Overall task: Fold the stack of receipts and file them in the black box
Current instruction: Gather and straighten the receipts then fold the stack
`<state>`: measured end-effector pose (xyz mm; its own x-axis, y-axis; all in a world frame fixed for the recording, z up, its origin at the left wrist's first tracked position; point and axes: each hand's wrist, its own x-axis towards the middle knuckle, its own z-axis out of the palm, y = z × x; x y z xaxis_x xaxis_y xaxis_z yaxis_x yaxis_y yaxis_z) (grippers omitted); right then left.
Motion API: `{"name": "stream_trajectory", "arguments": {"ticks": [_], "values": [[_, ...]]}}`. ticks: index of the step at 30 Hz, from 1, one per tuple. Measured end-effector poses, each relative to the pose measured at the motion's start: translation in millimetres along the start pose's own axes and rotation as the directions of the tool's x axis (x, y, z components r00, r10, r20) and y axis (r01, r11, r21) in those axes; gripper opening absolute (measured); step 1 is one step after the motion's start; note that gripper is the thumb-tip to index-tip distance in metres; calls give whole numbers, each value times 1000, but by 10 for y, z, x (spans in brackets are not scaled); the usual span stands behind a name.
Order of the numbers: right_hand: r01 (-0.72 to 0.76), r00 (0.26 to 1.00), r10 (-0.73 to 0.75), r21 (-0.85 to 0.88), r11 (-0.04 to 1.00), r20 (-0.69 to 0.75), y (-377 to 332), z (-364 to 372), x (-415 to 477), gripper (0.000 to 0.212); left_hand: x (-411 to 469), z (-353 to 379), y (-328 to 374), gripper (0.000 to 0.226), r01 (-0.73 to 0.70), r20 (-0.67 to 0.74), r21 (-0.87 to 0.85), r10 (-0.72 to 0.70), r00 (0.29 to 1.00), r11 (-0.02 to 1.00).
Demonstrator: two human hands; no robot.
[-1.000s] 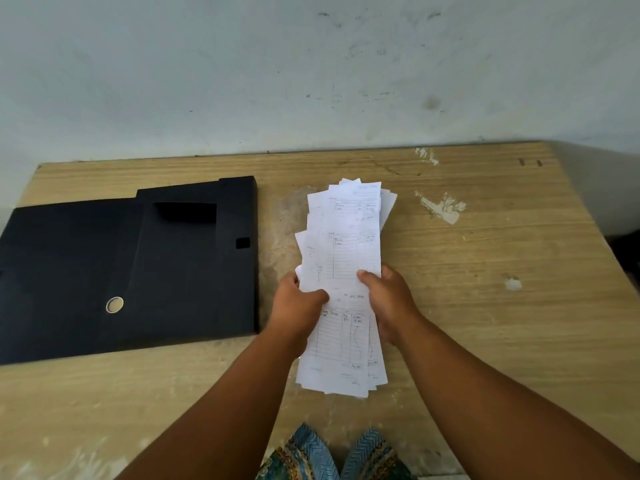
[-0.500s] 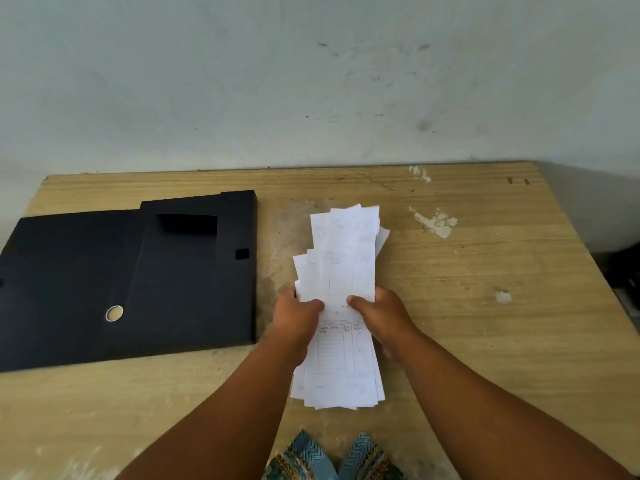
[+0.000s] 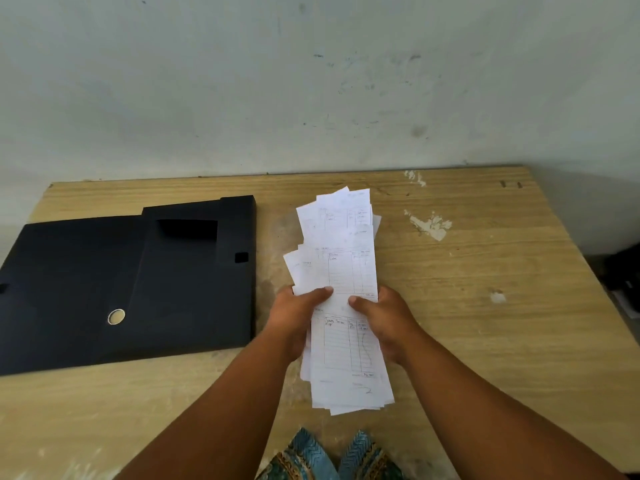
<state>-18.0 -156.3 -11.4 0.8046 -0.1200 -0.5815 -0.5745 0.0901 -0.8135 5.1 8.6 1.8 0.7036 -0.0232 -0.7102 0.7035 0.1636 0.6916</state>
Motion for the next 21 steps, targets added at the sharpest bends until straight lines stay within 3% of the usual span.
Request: {"name": "stream_trajectory", "arguments": {"ticks": [3, 9, 17, 21], "values": [[60, 998, -60, 1, 998, 35, -52, 10, -34, 27, -7, -52, 65, 26, -31, 55, -18, 32, 998, 999], [277, 948, -301, -199, 940, -100, -190, 110, -103, 19, -65, 1, 161, 23, -328, -63, 199, 346, 936, 924], [485, 829, -512, -167, 859, -227, -650, 183, -216, 18, -271, 166, 544, 22, -595, -32, 127, 603, 797, 794], [503, 822, -517, -122, 856, -238, -724, 194, -211, 13, -299, 202, 623, 27, -632, -12, 43, 633, 774, 774]]}}
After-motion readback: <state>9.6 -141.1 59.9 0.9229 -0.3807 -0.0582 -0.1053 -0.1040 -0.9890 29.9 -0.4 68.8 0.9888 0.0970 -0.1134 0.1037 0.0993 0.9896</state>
